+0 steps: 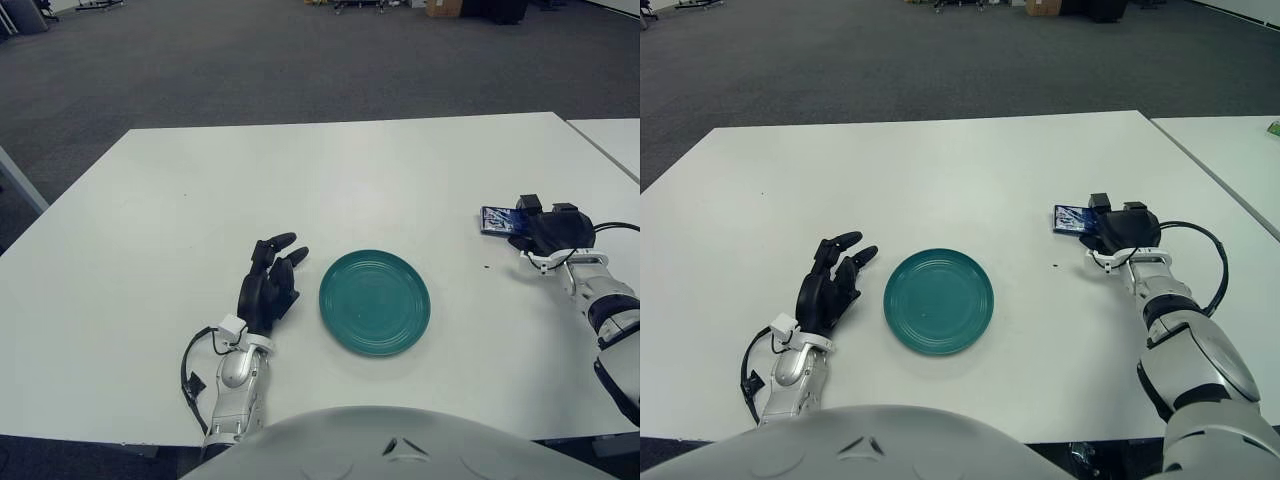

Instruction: Put the gum into the plate.

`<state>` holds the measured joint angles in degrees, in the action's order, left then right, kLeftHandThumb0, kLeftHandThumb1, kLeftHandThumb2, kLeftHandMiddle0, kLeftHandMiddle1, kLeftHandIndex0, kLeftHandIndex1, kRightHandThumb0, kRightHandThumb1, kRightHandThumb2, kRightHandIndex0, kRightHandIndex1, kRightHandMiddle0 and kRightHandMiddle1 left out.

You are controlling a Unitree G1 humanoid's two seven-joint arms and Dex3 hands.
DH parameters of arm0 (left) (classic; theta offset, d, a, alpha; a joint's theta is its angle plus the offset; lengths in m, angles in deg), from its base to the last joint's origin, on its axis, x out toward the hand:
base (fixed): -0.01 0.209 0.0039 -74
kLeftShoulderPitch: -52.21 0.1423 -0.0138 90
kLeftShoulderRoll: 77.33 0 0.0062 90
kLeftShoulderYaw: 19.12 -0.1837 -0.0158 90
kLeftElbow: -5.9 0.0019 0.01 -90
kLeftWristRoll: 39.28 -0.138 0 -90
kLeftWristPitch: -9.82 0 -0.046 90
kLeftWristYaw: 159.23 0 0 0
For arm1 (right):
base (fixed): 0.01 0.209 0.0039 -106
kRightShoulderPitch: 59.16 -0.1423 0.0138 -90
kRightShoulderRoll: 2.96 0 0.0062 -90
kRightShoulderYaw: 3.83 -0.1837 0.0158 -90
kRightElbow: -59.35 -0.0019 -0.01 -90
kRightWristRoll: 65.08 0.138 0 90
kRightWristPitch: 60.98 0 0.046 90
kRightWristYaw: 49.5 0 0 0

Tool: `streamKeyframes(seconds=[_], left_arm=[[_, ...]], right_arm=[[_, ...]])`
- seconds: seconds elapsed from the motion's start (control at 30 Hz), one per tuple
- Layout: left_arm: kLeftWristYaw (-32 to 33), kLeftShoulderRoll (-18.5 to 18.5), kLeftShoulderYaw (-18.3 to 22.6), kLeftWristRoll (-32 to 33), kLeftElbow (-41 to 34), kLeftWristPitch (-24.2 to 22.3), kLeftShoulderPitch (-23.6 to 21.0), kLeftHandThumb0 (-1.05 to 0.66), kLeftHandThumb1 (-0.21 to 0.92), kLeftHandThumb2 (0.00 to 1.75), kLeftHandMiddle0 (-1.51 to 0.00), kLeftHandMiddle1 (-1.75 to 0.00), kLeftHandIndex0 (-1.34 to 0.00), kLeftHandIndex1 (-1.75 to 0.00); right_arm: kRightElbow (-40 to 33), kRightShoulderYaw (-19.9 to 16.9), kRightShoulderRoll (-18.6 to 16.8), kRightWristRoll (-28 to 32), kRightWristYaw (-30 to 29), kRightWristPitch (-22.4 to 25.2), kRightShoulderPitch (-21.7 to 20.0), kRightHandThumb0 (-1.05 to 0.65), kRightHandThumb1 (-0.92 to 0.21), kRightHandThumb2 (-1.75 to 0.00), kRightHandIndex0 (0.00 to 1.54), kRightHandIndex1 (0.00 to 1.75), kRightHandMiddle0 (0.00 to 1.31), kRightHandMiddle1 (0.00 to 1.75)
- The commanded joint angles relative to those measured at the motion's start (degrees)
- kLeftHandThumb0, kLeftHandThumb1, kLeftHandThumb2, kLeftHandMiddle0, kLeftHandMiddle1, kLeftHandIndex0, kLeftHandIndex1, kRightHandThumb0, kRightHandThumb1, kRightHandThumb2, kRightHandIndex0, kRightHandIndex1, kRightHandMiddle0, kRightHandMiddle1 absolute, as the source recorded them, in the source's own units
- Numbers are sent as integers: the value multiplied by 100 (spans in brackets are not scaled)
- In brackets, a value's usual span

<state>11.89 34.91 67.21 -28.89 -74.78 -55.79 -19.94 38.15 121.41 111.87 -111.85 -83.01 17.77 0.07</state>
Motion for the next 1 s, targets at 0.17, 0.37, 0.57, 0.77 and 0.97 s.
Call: streamKeyframes(seconds=[0.17,0.37,0.57,0.77,0.97], left_arm=[[-36,7,112,30,359,-53,33,-72,92,65,-35,-76,-11,-111],[-83,-5,128,43,386,-51,17,-71,92,65,-34,-76,-10,-110],[-132,1,155,39,440,-28,-13,-72,92,66,-35,-76,-11,-110],[-109,16,163,-2,466,-11,-24,-73,92,67,-37,-76,-11,-110],[-73,20,158,-29,441,-102,-23,-72,92,68,-37,-76,-12,-111]], right_arm=[[-23,-207,121,162,375,-86,-36,-40,-63,-86,50,112,42,168],[-646,-595,324,371,444,-170,-159,-40,-64,-85,55,116,43,167],[-1306,-929,550,435,388,-272,-66,-40,-64,-84,58,119,43,166],[-1774,-1260,688,486,359,-386,2,-40,-64,-82,59,131,43,166],[-3224,-1752,906,561,751,-69,398,-40,-64,-83,54,130,43,167]])
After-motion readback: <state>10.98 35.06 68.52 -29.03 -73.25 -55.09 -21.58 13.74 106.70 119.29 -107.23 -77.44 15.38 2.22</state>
